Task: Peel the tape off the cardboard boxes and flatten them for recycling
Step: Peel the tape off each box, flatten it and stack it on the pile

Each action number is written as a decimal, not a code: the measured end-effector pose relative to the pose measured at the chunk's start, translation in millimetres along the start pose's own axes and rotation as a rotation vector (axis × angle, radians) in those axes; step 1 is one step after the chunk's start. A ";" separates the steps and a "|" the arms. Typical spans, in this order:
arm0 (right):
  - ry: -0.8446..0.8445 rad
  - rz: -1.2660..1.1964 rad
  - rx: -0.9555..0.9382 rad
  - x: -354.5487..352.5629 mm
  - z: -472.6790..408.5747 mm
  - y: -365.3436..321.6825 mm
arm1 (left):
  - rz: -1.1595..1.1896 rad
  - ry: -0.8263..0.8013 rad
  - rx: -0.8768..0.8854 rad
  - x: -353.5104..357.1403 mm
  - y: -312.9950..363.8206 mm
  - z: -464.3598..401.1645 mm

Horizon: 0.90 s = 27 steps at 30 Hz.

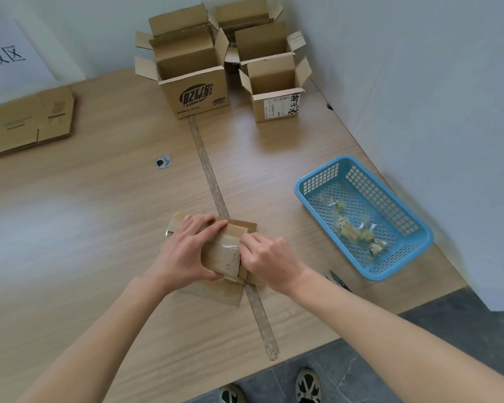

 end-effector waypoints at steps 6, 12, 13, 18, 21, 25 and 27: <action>0.053 -0.666 0.421 15.4 23.5 29.4 | 0.015 0.027 0.002 2.6 -2.6 4.1; 0.049 -0.973 0.721 33.9 36.0 30.6 | 0.017 0.018 -0.014 2.9 -2.4 4.4; 0.056 -0.977 0.736 34.2 36.3 30.1 | 0.019 0.017 -0.016 2.6 -1.9 4.6; -0.009 -1.240 0.922 49.9 42.4 28.2 | 0.003 0.022 -0.009 -2.1 1.3 3.7; -0.115 -1.459 0.985 61.7 40.0 23.2 | -0.004 0.023 -0.015 -2.5 1.3 3.8; -0.137 -1.487 0.974 64.7 39.4 18.9 | -0.017 0.014 -0.021 0.8 -0.2 5.0; -0.135 -1.488 0.973 65.2 38.8 19.3 | -0.036 0.026 -0.022 1.5 0.4 4.6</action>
Point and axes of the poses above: each hand's wrist, its own z-axis away from the middle knuckle, its own x-axis out of the palm, y = z × x, the point moved 6 cm from there along -z, towards the middle knuckle, and after that the axes turned 1 degree about -x, right-handed, at the moved point
